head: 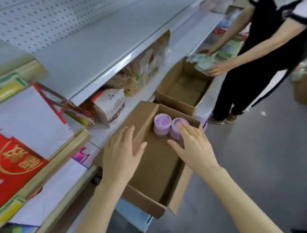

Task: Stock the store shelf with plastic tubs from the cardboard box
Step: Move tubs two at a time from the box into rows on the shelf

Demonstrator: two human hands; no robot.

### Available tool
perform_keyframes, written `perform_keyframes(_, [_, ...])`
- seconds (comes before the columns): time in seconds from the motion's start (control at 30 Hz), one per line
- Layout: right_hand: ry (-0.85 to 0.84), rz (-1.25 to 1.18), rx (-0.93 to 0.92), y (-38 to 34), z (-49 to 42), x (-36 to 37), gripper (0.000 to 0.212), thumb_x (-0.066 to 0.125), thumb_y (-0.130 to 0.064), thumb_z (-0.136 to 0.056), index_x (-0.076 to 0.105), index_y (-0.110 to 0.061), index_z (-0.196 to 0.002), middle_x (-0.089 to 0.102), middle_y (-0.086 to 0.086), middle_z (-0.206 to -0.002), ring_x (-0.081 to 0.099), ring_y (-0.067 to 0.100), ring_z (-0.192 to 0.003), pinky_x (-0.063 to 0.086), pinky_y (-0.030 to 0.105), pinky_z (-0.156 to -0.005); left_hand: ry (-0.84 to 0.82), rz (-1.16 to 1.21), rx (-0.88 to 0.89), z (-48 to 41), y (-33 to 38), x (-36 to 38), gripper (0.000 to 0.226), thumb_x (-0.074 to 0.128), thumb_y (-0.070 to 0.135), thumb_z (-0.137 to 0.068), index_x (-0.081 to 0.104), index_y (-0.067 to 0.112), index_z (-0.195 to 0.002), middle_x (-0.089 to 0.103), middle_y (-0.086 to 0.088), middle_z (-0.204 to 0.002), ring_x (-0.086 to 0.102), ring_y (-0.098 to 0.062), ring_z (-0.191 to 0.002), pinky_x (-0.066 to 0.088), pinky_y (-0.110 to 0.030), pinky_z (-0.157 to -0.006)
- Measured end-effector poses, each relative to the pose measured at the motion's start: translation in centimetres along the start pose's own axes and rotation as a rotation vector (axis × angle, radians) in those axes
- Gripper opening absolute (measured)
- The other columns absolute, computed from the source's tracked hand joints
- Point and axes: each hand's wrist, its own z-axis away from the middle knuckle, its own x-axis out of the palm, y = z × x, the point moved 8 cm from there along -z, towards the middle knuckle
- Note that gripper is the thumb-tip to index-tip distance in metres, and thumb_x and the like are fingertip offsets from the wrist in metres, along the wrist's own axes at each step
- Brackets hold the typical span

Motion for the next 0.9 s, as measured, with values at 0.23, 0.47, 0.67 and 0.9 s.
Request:
perform_keyframes(0.23, [-0.074,-0.061,0.163,4.6,0.1,4.7,0.068,0.045,-0.054,-0.091,0.029,-0.017,-0.146,0.032,0.000,-0.152,0.034,0.020,-0.136,0.033,0.033,-0.106,-0.078,0.016,0.000,-1.4,0.4,5.0,0.059,0.050,0.051,-0.088,0.044,0.015,-0.135,0.054,-0.007,-0.133,0.050,-0.027,-0.120,0.040,-0.040,-0.099])
perform_keyframes(0.47, [-0.282,-0.337,0.365,11.1,-5.4,13.0,0.068,0.043,-0.054,-0.091,0.024,-0.021,-0.147,0.031,-0.004,-0.152,0.034,0.017,-0.137,0.038,0.036,-0.104,-0.241,0.079,-0.181,-5.6,0.3,14.6,0.064,0.040,0.060,-0.087,0.040,0.021,-0.138,0.055,-0.001,-0.132,0.052,-0.022,-0.119,0.046,-0.037,-0.093])
perform_keyframes(0.67, [-0.539,-0.750,0.715,17.5,-9.5,25.1,0.066,0.051,-0.050,-0.090,0.032,-0.018,-0.145,0.043,-0.005,-0.143,0.041,0.013,-0.131,0.035,0.026,-0.104,-0.370,0.413,-0.575,-9.4,-0.8,27.7,0.064,0.049,0.053,-0.085,0.033,0.025,-0.141,0.049,-0.001,-0.139,0.047,-0.022,-0.126,0.038,-0.037,-0.099])
perform_keyframes(0.9, [-0.530,-1.109,1.108,22.9,-13.4,36.9,0.060,0.061,-0.049,-0.084,0.047,-0.019,-0.134,0.055,-0.005,-0.129,0.054,0.013,-0.112,0.039,0.039,-0.106,-0.442,0.651,-0.899,-13.4,-2.8,41.5,0.064,0.048,0.050,-0.089,0.027,0.024,-0.144,0.059,0.007,-0.117,0.055,-0.012,-0.107,0.035,-0.026,-0.086])
